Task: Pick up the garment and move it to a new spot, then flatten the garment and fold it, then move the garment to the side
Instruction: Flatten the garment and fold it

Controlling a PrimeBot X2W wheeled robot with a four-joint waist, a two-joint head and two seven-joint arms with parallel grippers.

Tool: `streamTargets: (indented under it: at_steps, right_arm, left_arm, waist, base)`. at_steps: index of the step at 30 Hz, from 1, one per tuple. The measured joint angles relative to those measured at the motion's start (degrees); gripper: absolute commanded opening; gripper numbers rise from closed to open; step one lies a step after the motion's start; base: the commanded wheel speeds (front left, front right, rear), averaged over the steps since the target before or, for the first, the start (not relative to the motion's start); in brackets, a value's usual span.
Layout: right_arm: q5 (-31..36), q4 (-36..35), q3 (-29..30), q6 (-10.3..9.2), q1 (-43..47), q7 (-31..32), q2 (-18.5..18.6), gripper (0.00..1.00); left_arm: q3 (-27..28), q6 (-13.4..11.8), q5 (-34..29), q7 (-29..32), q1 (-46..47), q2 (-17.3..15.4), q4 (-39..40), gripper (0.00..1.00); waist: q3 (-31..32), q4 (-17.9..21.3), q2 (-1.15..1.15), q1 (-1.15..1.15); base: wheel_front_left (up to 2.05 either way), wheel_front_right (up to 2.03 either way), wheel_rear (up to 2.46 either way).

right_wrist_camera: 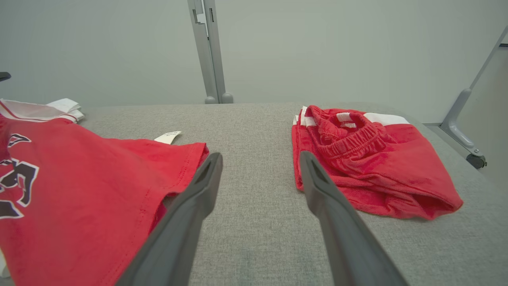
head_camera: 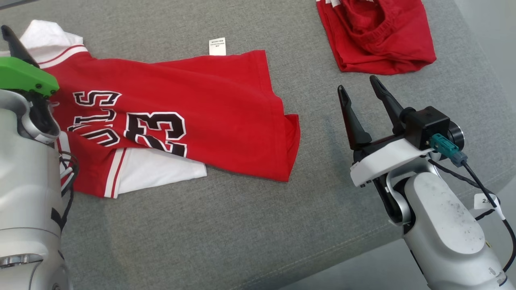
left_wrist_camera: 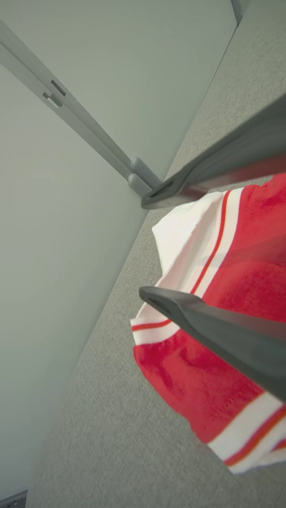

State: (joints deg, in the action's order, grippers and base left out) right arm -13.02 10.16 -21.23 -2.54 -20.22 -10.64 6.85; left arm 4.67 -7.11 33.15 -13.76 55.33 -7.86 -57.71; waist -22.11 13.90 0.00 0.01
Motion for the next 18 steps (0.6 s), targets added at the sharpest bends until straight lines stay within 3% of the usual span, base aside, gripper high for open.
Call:
streamTargets:
  at_steps: [8, 12, 18]
  right_arm:
    - [0.00, 2.52, 1.09, -0.07, -0.57, -0.94, 0.63, 1.00]
    - [-0.07, 4.03, 1.88, -0.14, -0.48, -1.51, 0.70, 1.00]
    - [-0.71, 6.24, 3.14, -0.59, 1.40, -1.96, 0.97, 1.00]
  left_arm:
    - [-4.55, 0.42, -2.25, -0.68, 0.99, 3.16, 3.33, 1.00]
    - [-6.84, 4.23, -2.85, -0.76, -0.55, 5.61, 5.06, 1.00]
    - [-9.26, 9.93, -1.88, -0.75, -10.20, 7.60, 6.88, 1.00]
  waist:
    - [1.29, -3.67, 0.00, 0.00]
    - [2.87, -5.68, 0.00, 0.00]
    - [6.37, -8.64, 0.00, 0.00]
  base:
    - [0.00, 0.00, 0.00]
    - [0.00, 0.00, 0.00]
    - [0.00, 0.00, 0.00]
